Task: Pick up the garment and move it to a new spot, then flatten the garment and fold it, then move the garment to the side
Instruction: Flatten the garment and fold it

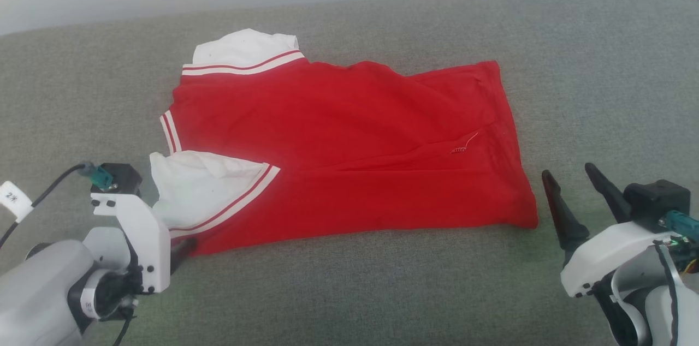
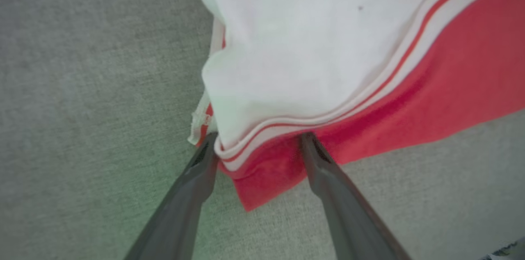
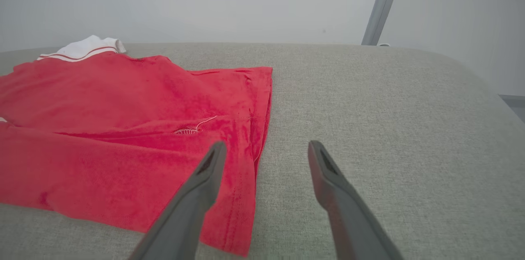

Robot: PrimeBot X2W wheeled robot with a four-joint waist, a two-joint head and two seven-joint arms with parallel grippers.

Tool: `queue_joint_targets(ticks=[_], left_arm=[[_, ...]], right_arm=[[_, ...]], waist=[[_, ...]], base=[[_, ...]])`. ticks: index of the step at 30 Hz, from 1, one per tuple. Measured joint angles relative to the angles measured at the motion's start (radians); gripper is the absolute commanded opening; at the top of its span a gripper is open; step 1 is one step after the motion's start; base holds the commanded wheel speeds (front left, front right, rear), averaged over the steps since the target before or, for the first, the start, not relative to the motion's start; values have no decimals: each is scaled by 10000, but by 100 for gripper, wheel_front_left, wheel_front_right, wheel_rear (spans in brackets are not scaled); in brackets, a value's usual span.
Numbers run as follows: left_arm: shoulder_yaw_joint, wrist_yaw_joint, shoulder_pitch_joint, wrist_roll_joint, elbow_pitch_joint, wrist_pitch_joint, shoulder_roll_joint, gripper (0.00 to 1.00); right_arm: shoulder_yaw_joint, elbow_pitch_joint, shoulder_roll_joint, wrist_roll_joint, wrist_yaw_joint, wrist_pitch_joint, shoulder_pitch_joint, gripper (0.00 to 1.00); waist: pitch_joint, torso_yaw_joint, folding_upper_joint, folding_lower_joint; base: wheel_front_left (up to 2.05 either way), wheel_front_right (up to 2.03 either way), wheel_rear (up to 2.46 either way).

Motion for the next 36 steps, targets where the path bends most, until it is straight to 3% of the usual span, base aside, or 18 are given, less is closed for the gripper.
queue_joint_targets(ticks=[2, 3, 4, 13, 21, 30, 32, 36], left_arm=[[6, -113, -52, -123, 284, 169, -155, 56], [-15, -192, -104, -132, 420, 276, -238, 22], [-29, -290, -151, -163, 537, 366, -311, 0], [-88, -863, -396, -201, 1204, 445, -788, 0], [-136, -1126, -679, -96, 1425, 449, -1156, 0], [-123, -1415, -886, -35, 1659, 355, -1425, 0], [-121, -1492, -917, -23, 1730, 320, -1490, 0], [-111, -1611, -965, -6, 1856, 228, -1563, 0]], right_arm=[[69, -2, -6, 54, 0, 201, 12, 100], [130, -4, -17, 123, 0, 351, 36, 100], [196, -4, -44, 201, 0, 502, 70, 100], [612, 150, -531, 1296, -8, 2869, -87, 100], [702, 1361, -729, 1730, -8, 4963, -1121, 100], [1279, 2652, -976, 1967, -8, 6169, -2291, 100], [1630, 2851, -1168, 2044, -12, 6403, -2522, 0], [1927, 3106, -1402, 2368, -4, 6458, -2792, 0]], waist=[[11, -16, 0, 1], [11, -14, 0, 0], [9, -6, 0, 0], [24, 207, 0, 0], [193, 563, 0, 0], [396, 892, 0, 1], [423, 965, 1, 0], [433, 1076, 0, 0]], base=[[0, 0, 0], [0, 0, 0], [0, 0, 0], [0, 0, 0], [0, 0, 0], [0, 0, 0], [0, 0, 0], [0, 0, 0]])
